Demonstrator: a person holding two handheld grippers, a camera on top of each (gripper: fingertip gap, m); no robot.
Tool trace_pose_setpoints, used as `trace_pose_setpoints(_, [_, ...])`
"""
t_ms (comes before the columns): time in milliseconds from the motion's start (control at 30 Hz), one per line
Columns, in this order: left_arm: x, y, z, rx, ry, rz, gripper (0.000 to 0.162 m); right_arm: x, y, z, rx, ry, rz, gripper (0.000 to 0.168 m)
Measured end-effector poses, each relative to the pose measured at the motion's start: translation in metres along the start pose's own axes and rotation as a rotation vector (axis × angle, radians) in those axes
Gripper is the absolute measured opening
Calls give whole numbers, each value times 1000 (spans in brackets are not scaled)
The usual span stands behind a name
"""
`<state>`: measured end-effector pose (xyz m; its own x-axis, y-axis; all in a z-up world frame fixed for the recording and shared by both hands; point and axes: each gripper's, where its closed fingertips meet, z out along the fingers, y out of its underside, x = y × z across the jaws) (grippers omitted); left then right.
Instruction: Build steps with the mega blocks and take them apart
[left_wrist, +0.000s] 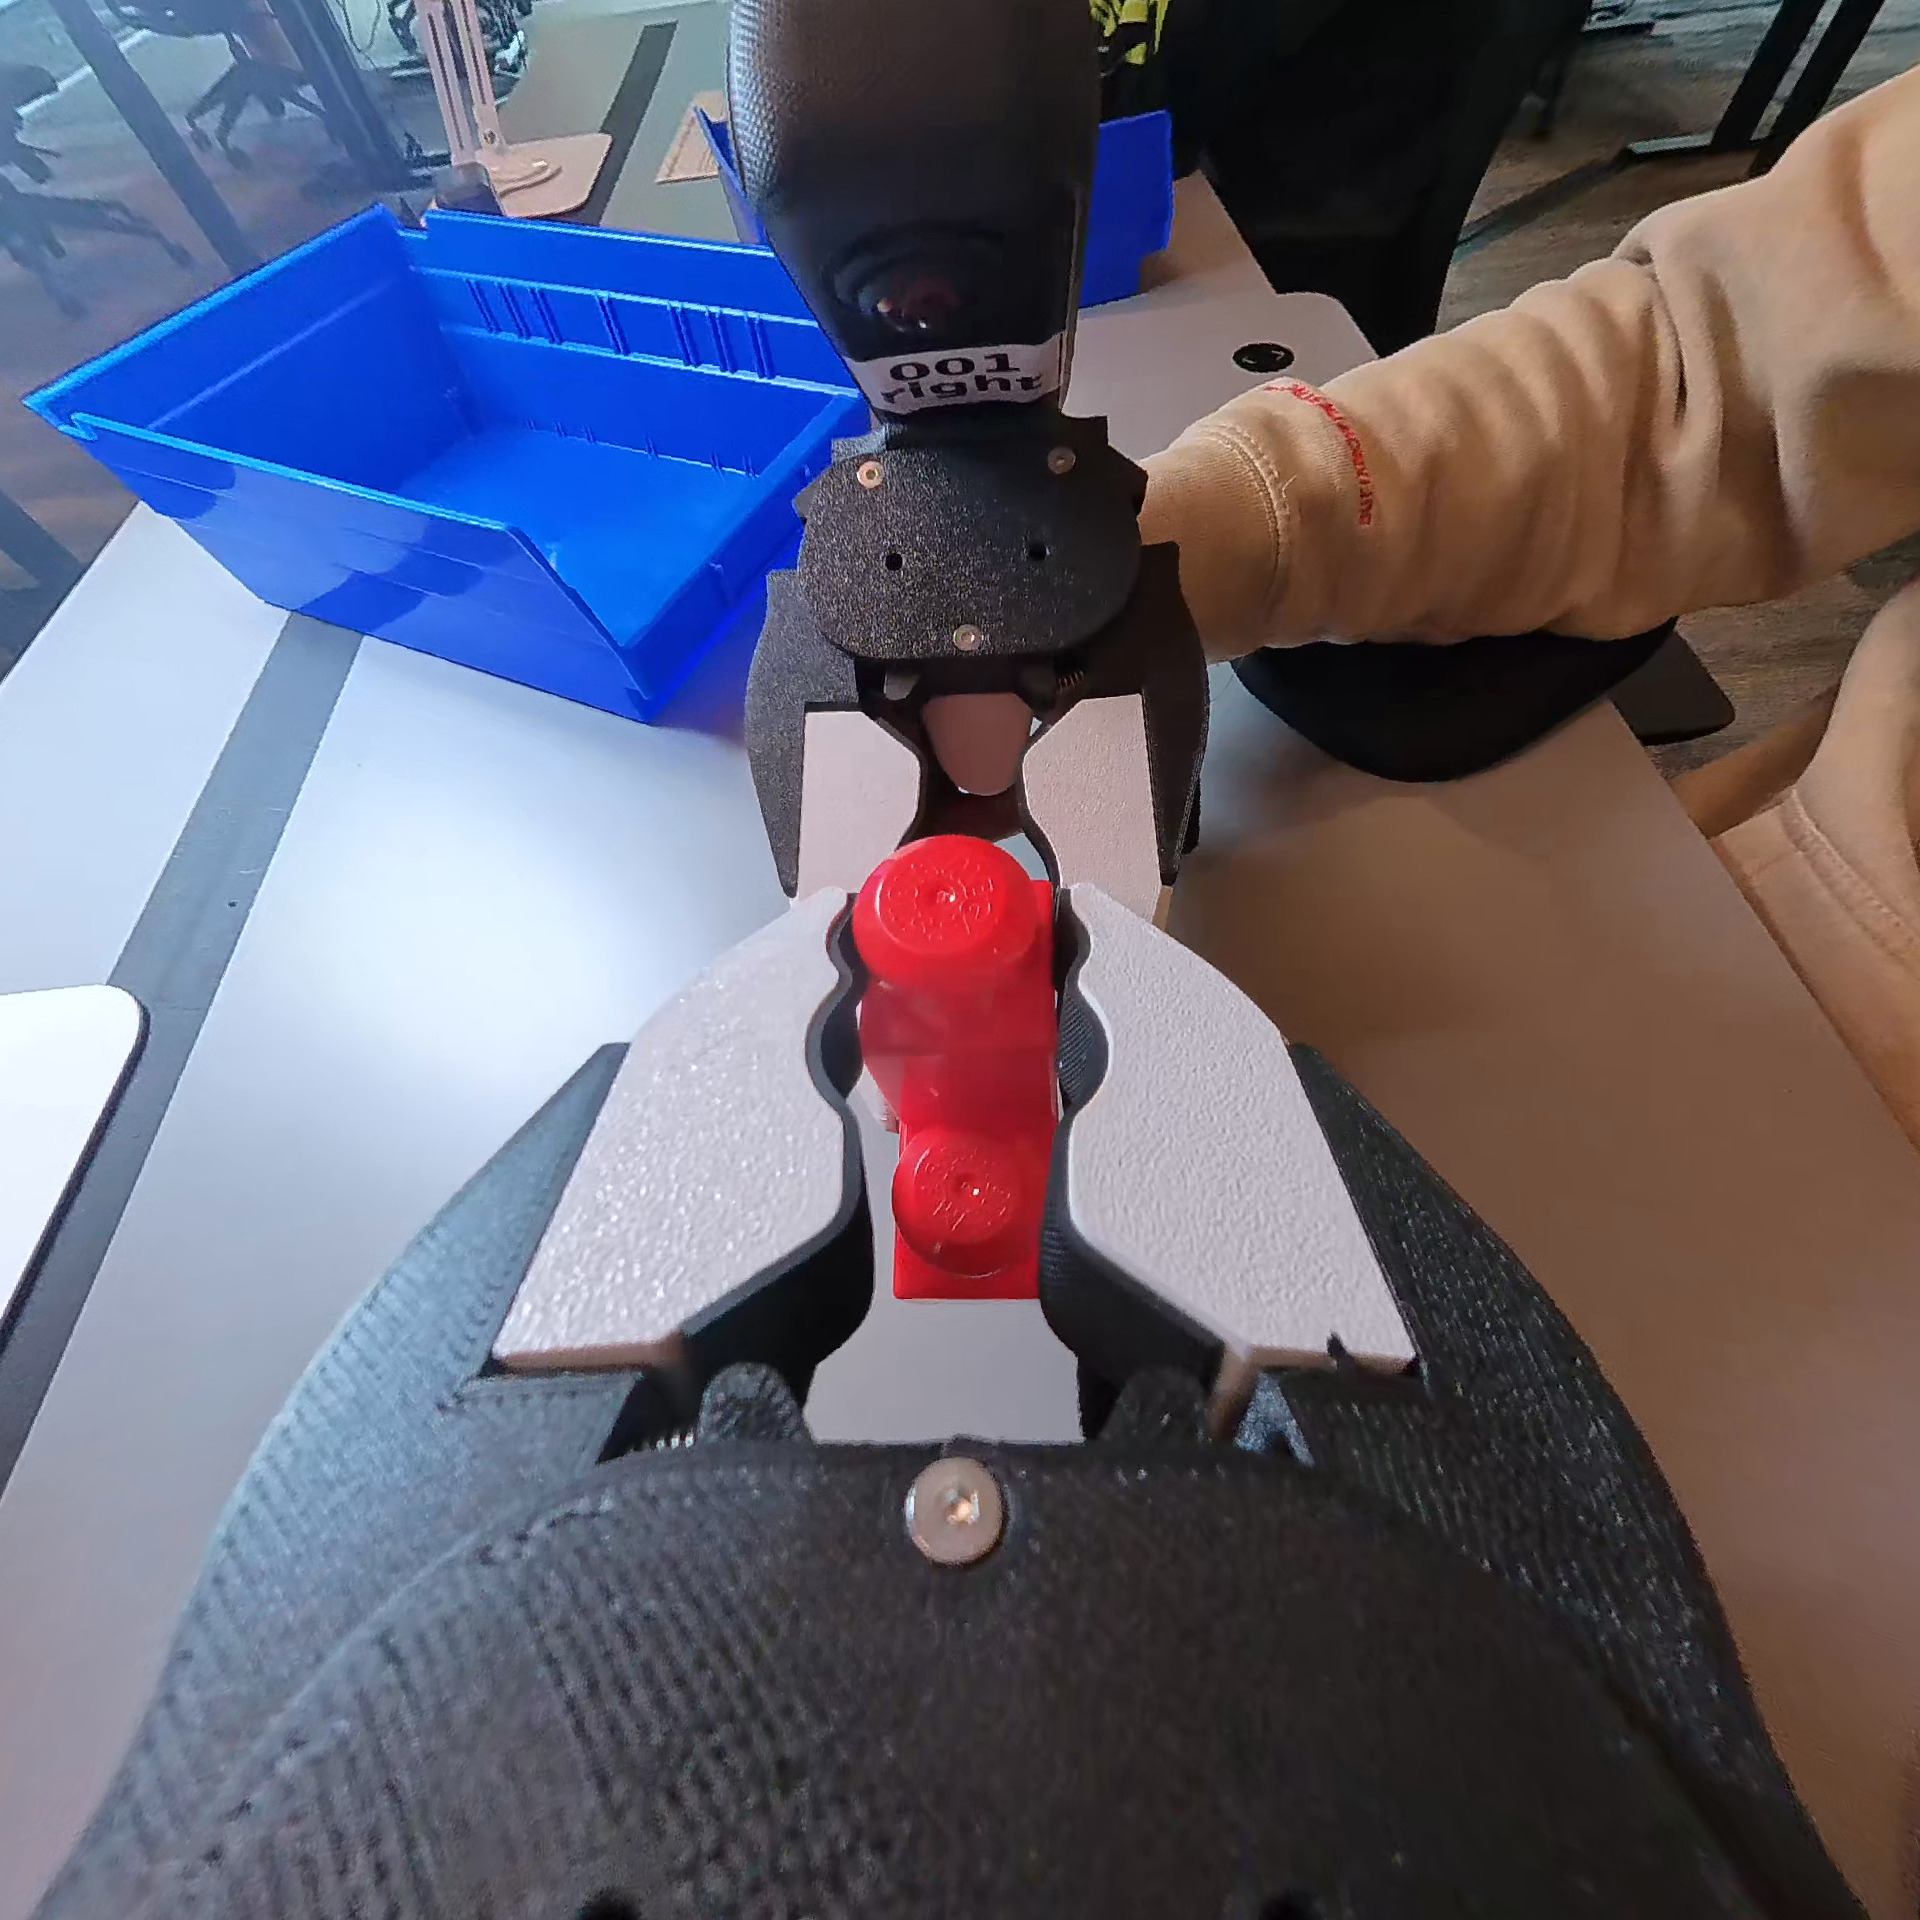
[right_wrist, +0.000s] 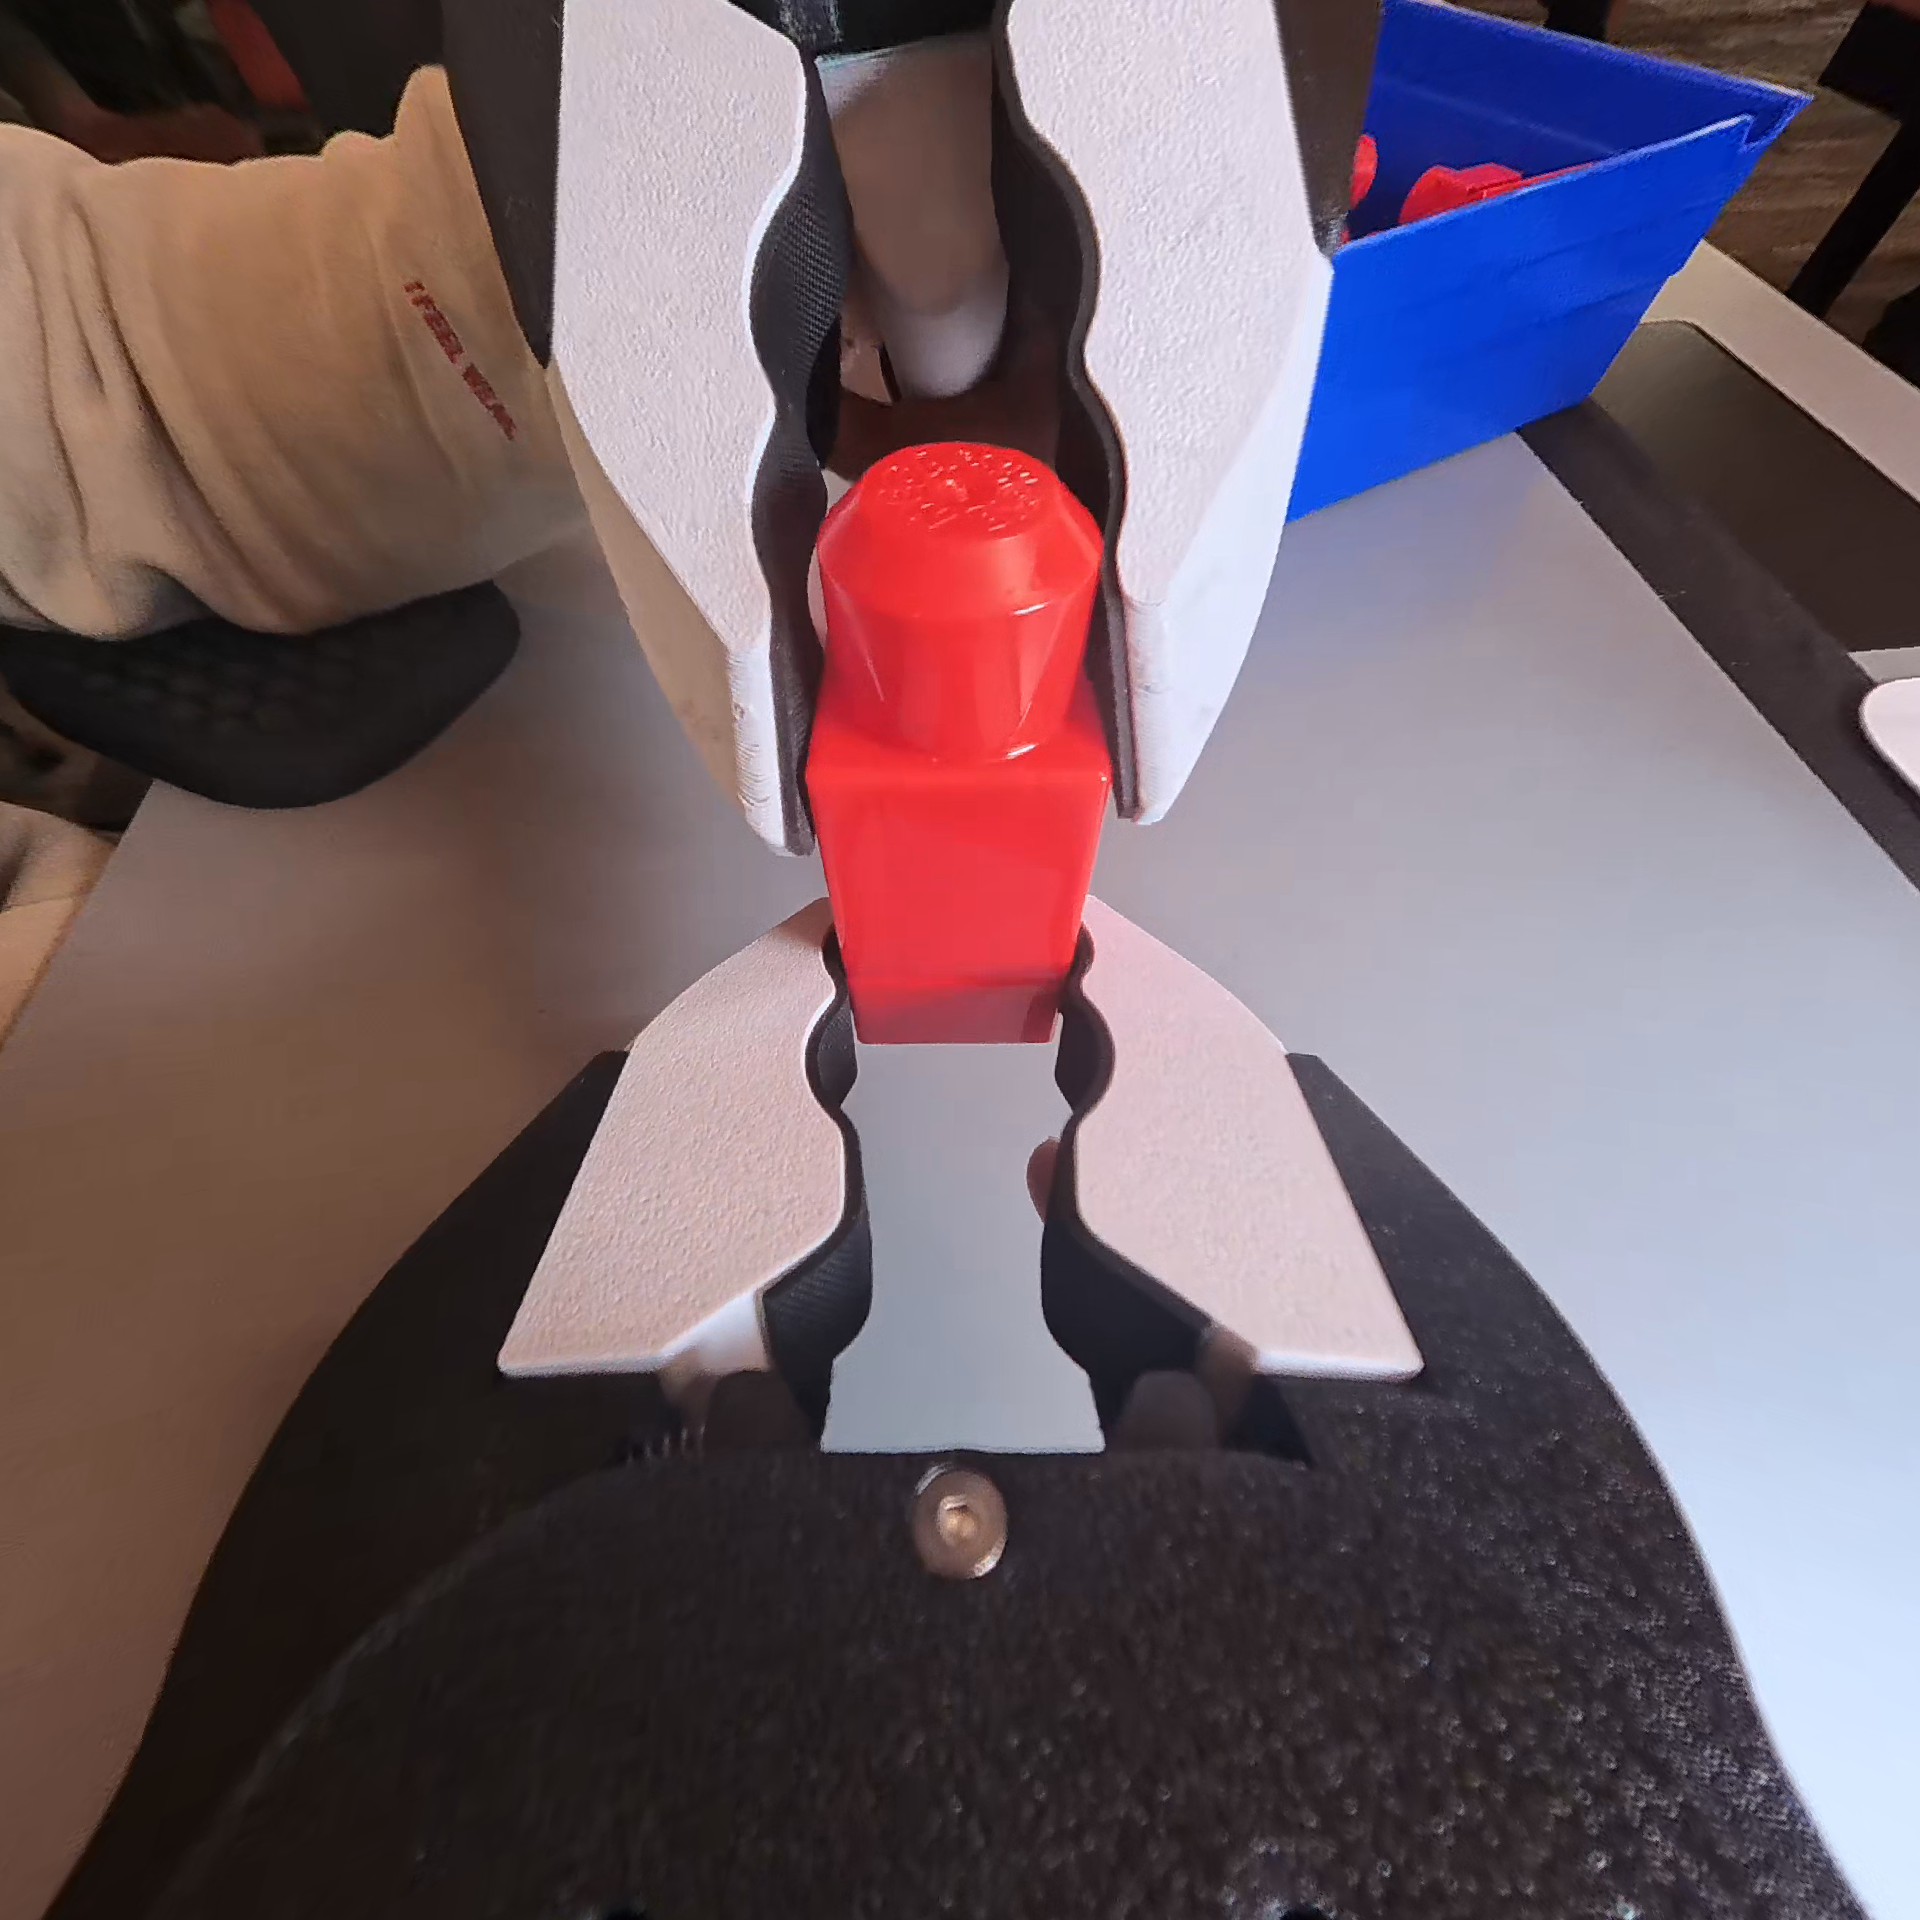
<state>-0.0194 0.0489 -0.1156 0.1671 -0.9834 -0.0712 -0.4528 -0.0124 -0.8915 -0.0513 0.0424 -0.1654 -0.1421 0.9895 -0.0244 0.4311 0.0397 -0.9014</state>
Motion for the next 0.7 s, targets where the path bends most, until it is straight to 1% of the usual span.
trace_pose_setpoints(100, [-2,-13,-3,67,-14,3,36,-1,-11,-8,59,-18,11,36])
trace_pose_setpoints(167, [-6,-30,-14,147,-51,21,52,1,-22,-18,123,-18,26,36])
trace_pose_setpoints(233, [-11,-44,-30,242,-57,-27,53,8,-25,-28,173,-4,46,37])
trace_pose_setpoints(300, [-17,-34,-35,206,-86,-35,53,13,-31,-38,243,-9,79,37])
trace_pose_setpoints(367, [-16,-18,-28,147,-46,-83,60,15,-39,-48,311,-22,96,37])
trace_pose_setpoints(400, [-17,-13,-22,131,-46,-95,59,14,-42,-50,329,-27,97,37])
trace_pose_setpoints(433, [-21,-10,-17,116,-62,-92,55,13,-43,-51,336,-32,95,37])
trace_pose_setpoints(500, [-15,-11,-8,125,-22,-102,38,13,-44,-51,341,-28,94,37])
trace_pose_setpoints(567, [-16,-14,-7,144,-17,-123,38,14,-44,-51,349,-30,102,37])
trace_pose_setpoints(633, [-15,-11,-9,131,-1,-136,37,14,-41,-47,317,-33,112,37])
trace_pose_setpoints(700, [-17,-5,-12,104,-3,-146,37,19,-36,-44,280,8,106,40])
